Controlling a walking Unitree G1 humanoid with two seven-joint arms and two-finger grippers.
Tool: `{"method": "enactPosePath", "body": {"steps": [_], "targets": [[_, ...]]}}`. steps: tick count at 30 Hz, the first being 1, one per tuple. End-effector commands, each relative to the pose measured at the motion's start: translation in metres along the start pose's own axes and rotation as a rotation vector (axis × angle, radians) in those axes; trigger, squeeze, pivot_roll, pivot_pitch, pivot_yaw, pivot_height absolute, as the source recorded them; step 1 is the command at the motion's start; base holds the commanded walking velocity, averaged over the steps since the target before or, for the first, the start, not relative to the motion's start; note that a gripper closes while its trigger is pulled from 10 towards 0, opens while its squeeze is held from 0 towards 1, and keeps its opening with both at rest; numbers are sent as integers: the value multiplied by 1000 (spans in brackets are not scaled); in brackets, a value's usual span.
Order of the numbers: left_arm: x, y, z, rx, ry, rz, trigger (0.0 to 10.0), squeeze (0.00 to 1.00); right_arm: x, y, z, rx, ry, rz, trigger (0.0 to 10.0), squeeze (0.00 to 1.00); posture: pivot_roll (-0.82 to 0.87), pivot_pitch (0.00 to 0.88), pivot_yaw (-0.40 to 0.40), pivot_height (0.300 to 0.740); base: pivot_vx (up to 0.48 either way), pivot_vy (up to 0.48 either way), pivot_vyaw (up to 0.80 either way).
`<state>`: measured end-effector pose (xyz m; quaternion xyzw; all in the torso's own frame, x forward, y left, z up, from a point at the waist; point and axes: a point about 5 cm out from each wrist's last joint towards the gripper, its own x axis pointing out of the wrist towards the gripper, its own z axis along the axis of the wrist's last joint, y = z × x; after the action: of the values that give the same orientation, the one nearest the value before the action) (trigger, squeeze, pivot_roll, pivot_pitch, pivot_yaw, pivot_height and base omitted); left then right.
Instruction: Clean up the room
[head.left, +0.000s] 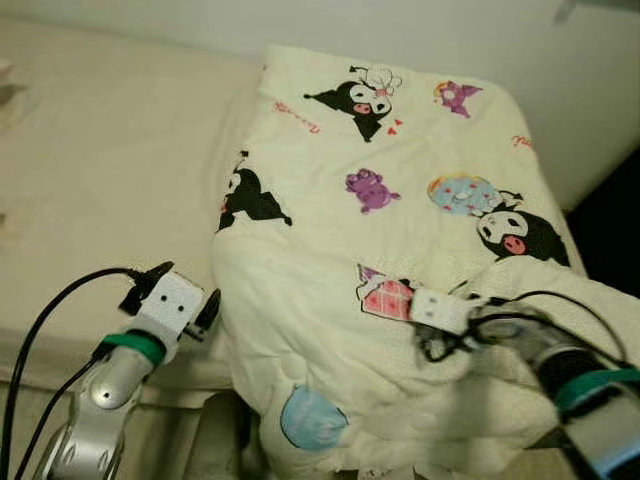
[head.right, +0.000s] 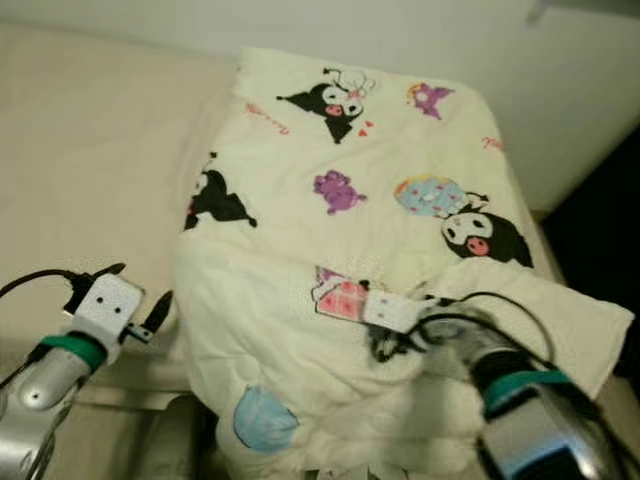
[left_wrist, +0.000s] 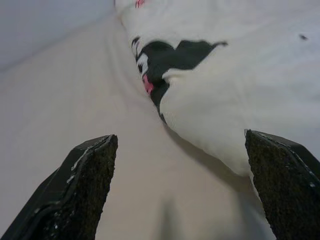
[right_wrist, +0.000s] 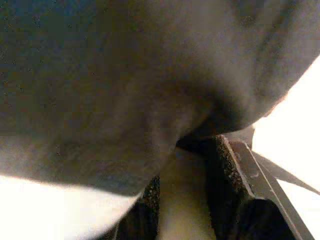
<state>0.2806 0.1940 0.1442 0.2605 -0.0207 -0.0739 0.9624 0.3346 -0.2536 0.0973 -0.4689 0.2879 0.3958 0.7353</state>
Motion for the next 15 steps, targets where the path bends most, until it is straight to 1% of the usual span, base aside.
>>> {"method": "enactPosePath", "body": {"steps": [1,2,3,4,5,6,7,9,10,11,13,14,15], "targets": [[0,-1,-3,-1,20,-22,10000,0,-19,22,-24,75,-39,180,10000,0,311,146,-24,575,0,0,0],[1,1,-2,0,18,-21,10000,0,-38,26,-27,95,-101,245,10000,0,309,145,-23,575,0,0,0],[1,1,-2,0,18,-21,10000,0,-38,26,-27,95,-101,245,10000,0,309,145,-23,575,0,0,0],[2,3,-1,-1,15,-19,10000,0,-65,29,-18,160,-228,283,10000,0,297,141,-18,575,0,0,0],[2,3,-1,-1,15,-19,10000,0,-65,29,-18,160,-228,283,10000,0,297,141,-18,575,0,0,0],[2,4,-1,-3,14,-19,10000,0,-90,27,2,235,-406,308,10000,0,288,139,-14,575,0,0,0],[3,2,-1,-5,12,-28,10000,0,-117,13,27,295,-607,262,10000,0,283,137,-7,575,0,0,0],[3,2,-1,-5,12,-28,10000,0,-117,13,27,295,-607,262,10000,0,283,137,-7,575,0,0,0],[3,-1,0,-7,9,-36,10000,0,-140,2,44,316,-761,238,10000,0,280,135,-5,575,0,0,0],[4,-3,0,-9,7,-41,10000,0,-155,-10,53,329,-870,191,10000,0,279,134,-6,575,0,0,0],[4,-3,0,-9,7,-41,10000,0,-155,-10,53,329,-870,191,10000,0,279,134,-6,575,0,0,0],[5,-4,1,-12,4,-44,10000,0,-163,-23,57,343,-937,138,10000,0,280,136,-10,575,0,0,0],[5,-4,1,-12,4,-44,10000,0,-163,-23,57,343,-937,138,10000,0,280,136,-10,575,0,0,0]]}}
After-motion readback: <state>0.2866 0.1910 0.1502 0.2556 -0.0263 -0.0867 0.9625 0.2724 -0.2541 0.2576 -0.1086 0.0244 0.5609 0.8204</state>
